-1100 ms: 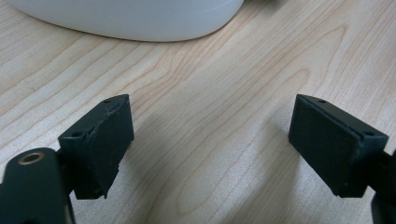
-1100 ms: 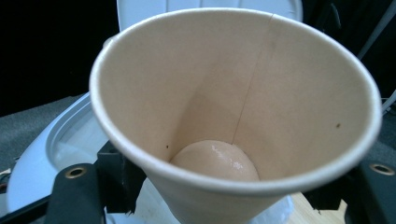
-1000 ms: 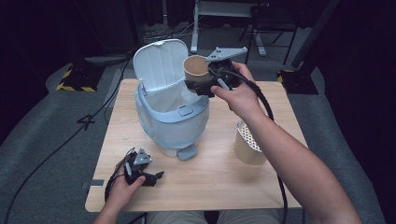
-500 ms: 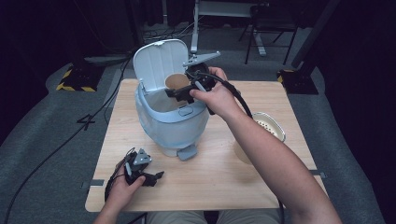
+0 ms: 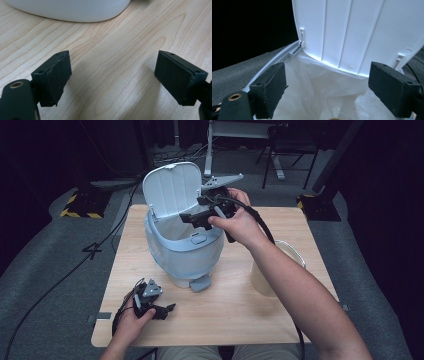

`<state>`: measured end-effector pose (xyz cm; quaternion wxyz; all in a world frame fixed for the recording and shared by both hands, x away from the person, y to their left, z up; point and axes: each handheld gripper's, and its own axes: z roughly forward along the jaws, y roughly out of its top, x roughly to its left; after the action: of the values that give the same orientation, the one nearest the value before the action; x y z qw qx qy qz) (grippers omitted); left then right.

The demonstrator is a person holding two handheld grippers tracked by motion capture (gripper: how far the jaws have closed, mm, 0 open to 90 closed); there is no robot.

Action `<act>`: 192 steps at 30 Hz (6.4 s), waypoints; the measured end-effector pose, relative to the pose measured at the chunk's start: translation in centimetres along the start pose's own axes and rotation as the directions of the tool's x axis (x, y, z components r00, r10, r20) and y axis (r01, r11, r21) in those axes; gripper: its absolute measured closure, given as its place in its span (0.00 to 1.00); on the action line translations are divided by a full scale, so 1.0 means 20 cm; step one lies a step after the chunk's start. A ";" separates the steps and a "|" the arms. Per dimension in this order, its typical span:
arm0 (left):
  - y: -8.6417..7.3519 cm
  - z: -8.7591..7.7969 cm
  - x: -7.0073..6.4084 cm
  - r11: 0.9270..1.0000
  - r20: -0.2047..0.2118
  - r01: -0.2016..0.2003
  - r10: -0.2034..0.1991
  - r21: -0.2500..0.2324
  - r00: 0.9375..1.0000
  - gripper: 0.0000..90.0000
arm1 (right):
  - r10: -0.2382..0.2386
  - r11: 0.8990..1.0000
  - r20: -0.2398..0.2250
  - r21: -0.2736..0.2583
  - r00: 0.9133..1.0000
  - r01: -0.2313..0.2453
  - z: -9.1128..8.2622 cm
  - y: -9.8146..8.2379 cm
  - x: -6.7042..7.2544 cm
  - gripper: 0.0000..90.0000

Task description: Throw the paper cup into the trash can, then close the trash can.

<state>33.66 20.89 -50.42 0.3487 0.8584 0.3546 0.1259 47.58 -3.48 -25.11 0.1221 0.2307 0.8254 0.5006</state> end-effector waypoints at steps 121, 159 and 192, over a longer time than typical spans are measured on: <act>0.30 -0.63 0.16 0.954 0.181 0.022 0.034 -0.300 0.983 0.26 | 0.174 0.936 0.395 0.219 0.902 -0.276 -0.91 -1.91 -0.25 0.03; 0.93 -0.93 0.52 0.849 0.157 0.054 0.035 -0.526 0.987 0.29 | 0.171 0.936 0.395 0.220 0.903 -0.274 -0.91 -1.91 -0.25 0.03; 1.12 -0.81 0.50 0.891 0.206 0.045 0.055 -0.452 0.977 0.40 | 0.169 0.937 0.391 0.222 0.905 -0.271 -0.90 -1.91 -0.26 0.03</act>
<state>45.00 24.81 -23.70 0.5752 0.7624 0.2738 0.1134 34.28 -34.98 -50.53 0.1832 0.4269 0.8170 0.3416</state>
